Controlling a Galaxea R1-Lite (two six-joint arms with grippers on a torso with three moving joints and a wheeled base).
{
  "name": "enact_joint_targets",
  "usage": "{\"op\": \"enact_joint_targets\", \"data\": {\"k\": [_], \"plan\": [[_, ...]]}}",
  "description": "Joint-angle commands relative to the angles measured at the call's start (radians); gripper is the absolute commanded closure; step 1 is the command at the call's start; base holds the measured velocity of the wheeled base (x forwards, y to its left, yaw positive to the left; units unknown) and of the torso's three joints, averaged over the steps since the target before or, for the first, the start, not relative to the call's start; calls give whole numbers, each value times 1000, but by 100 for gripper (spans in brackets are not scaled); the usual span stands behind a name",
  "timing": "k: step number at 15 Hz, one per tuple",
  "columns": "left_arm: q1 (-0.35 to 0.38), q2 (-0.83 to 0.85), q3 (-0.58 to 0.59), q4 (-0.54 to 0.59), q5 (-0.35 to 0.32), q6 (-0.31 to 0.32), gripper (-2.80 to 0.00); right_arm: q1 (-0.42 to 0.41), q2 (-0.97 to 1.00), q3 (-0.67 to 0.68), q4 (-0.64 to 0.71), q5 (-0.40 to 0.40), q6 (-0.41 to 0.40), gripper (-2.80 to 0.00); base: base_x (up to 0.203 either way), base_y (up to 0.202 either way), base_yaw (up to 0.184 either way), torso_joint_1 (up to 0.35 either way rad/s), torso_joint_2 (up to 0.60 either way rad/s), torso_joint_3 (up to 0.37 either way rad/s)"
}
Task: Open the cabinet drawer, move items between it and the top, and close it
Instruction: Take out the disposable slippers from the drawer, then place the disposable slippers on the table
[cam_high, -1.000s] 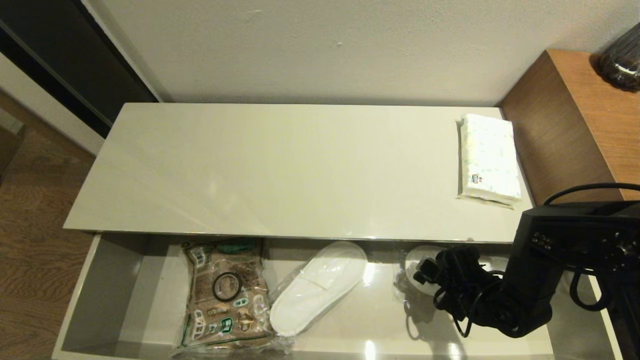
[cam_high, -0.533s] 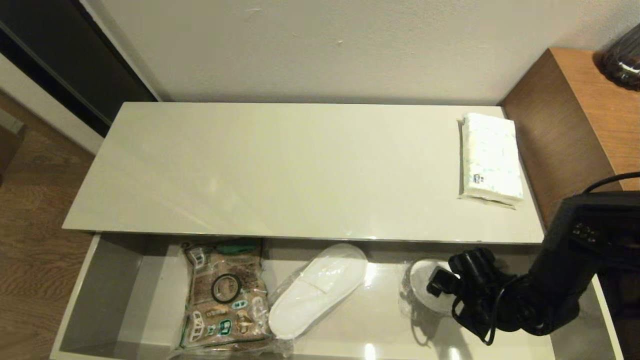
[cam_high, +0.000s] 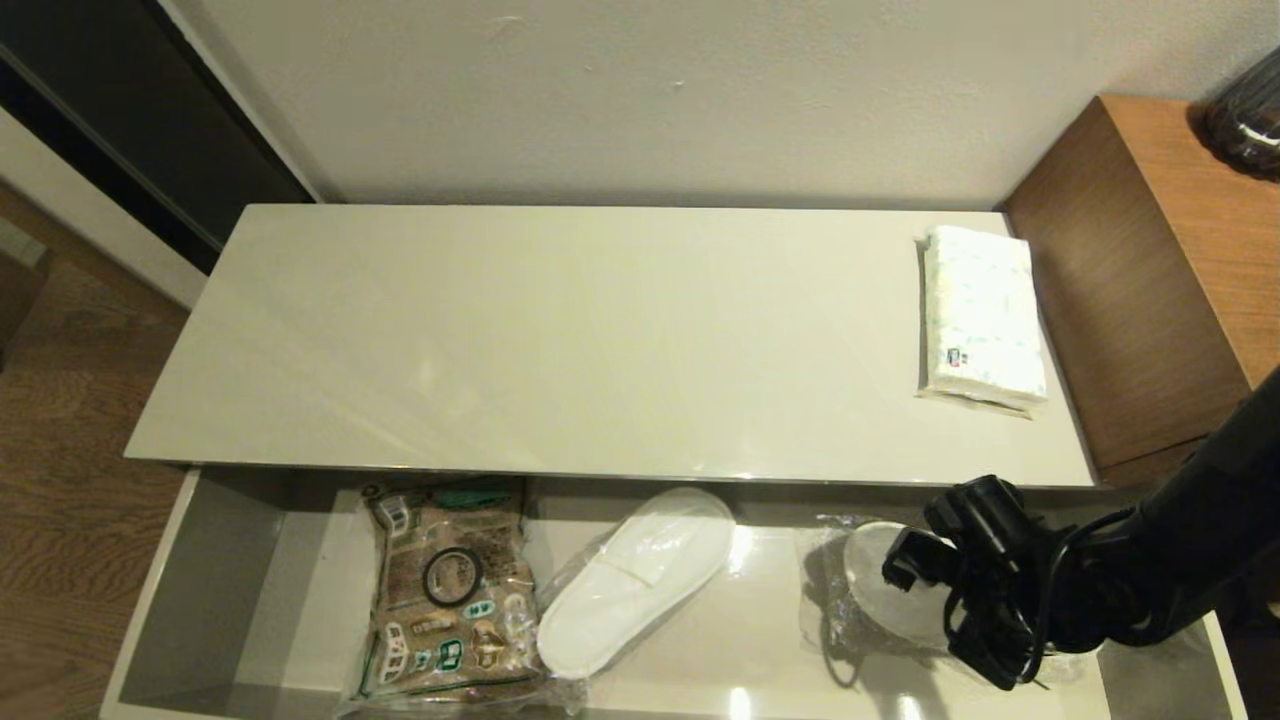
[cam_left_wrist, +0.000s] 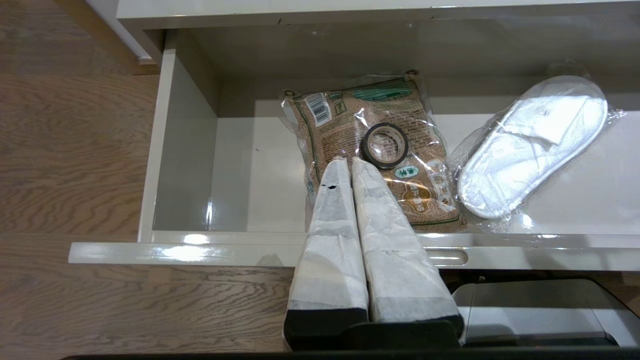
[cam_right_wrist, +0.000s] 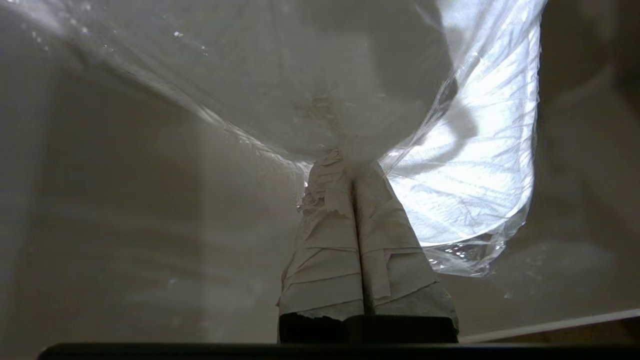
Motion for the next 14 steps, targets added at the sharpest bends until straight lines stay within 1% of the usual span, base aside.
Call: {"op": "enact_joint_targets", "data": {"k": [1,3,5,6,7,9,12,14], "plan": [[0,1,-1,0,0,0,0,5,-88,-33,101,10,24,0,0,0,0,0,0,0],[0,1,-1,0,0,0,0,13,-141,-73,218,30,42,0,0,0,0,0,0,0],[0,1,0,0,0,0,0,46,-187,-112,307,51,76,0,0,0,0,0,0,0],[0,1,0,0,2,0,0,68,-206,-120,333,52,94,0,0,0,0,0,0,0],[0,1,0,0,1,0,0,72,-209,-122,340,53,100,0,0,0,0,0,0,0],[0,1,-1,0,0,0,0,123,-254,-123,385,52,136,0,0,0,0,0,0,0],[0,1,-1,0,0,0,0,172,-298,-140,457,49,180,0,0,0,0,0,0,0],[0,1,0,0,0,0,0,204,-323,-195,553,47,220,0,0,0,0,0,0,0]]}}
